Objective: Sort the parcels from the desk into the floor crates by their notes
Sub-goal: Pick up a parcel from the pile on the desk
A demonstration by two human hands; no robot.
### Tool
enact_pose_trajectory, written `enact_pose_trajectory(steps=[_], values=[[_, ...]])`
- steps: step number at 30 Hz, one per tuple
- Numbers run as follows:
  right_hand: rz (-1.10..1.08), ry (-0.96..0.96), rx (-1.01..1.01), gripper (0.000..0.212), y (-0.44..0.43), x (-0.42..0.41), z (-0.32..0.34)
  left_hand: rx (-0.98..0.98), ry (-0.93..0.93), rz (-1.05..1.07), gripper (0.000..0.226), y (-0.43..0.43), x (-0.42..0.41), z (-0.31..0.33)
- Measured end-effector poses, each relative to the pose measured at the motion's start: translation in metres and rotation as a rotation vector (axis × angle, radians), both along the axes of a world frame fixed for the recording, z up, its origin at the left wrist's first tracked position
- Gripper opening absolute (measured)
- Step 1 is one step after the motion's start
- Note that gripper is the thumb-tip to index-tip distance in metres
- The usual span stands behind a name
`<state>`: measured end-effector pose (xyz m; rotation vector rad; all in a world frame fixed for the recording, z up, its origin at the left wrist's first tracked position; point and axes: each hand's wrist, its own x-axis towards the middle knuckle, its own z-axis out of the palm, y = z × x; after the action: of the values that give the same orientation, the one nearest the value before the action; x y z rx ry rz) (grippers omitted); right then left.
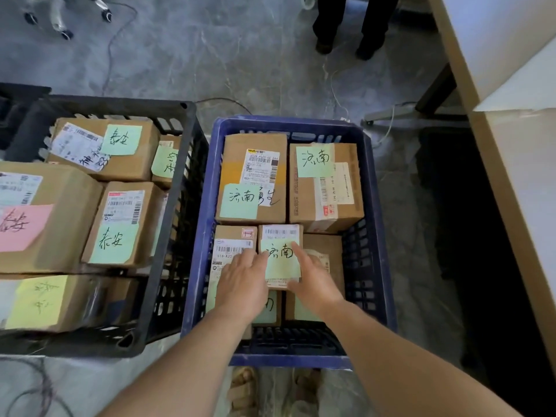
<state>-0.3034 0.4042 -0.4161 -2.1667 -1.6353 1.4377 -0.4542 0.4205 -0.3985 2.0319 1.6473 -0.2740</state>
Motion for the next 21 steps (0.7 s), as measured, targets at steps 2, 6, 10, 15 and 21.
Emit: enact_pose_trajectory(steps=[2, 6, 10, 15, 21], values=[[0.005, -0.018, -0.027, 0.079, 0.003, -0.003, -0.006, -0.004, -0.009, 0.018, 0.06, 0.003, -0.003, -0.002], [0.103, -0.132, -0.105, 0.086, 0.008, -0.009, -0.005, 0.002, -0.001, 0.006, 0.053, 0.01, -0.013, 0.003], [0.135, -0.255, -0.103, 0.085, 0.012, -0.009, 0.022, -0.002, -0.013, -0.011, 0.055, 0.013, -0.019, 0.024], [0.109, -0.357, 0.041, 0.069, 0.005, -0.005, 0.09, -0.007, -0.019, -0.079, 0.061, 0.009, -0.017, 0.073], [0.067, -0.471, 0.175, 0.064, -0.024, 0.001, 0.185, 0.084, -0.054, -0.204, 0.068, -0.007, -0.007, 0.153]])
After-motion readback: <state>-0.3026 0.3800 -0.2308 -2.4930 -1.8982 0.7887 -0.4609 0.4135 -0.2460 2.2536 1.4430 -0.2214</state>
